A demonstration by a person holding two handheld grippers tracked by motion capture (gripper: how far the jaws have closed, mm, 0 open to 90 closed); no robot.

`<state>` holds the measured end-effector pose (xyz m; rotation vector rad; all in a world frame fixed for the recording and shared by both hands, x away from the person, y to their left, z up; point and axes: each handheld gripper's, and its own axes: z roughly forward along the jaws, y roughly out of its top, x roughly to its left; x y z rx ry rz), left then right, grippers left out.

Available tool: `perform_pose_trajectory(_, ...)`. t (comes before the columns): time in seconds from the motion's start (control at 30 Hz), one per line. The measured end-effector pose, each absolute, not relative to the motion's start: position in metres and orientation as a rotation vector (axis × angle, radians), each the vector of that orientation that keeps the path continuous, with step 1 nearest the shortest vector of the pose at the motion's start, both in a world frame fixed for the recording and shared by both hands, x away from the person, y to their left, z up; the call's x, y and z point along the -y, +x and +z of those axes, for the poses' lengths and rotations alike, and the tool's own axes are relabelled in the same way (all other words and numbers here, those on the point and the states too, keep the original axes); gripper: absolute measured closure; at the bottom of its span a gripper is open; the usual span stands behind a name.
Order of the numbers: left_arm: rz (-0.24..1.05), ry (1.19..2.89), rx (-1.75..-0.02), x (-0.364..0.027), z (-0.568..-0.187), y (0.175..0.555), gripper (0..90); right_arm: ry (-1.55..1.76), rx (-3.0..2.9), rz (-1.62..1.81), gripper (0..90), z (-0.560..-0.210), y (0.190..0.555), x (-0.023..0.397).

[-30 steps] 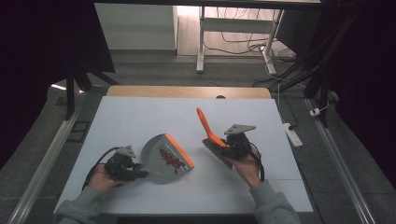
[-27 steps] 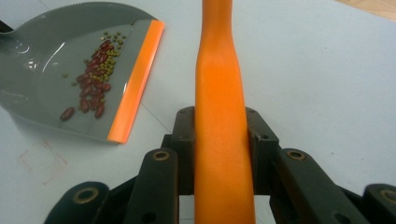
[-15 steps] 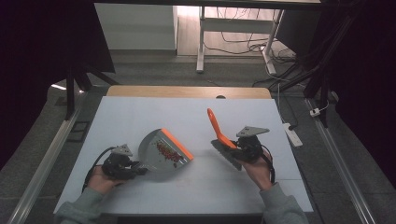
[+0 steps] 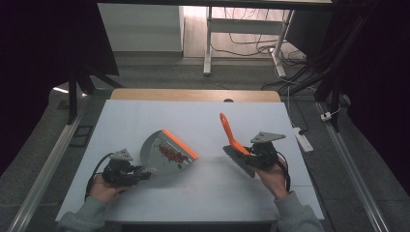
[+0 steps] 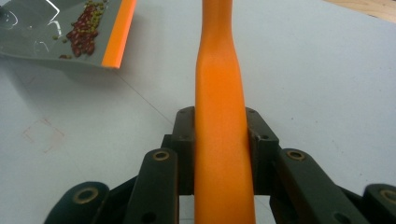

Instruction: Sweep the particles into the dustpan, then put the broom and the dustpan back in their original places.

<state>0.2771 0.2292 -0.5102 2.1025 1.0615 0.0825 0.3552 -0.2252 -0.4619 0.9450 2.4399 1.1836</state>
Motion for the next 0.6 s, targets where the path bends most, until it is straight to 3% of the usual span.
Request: perform_pose_trajectory(0.6, 0.124, 1.991, -1.166, -0.236, -0.506, 0.262, 61.9, 0.946, -2.473, 1.208, 70.5, -0.458, 0.346, 0.233)
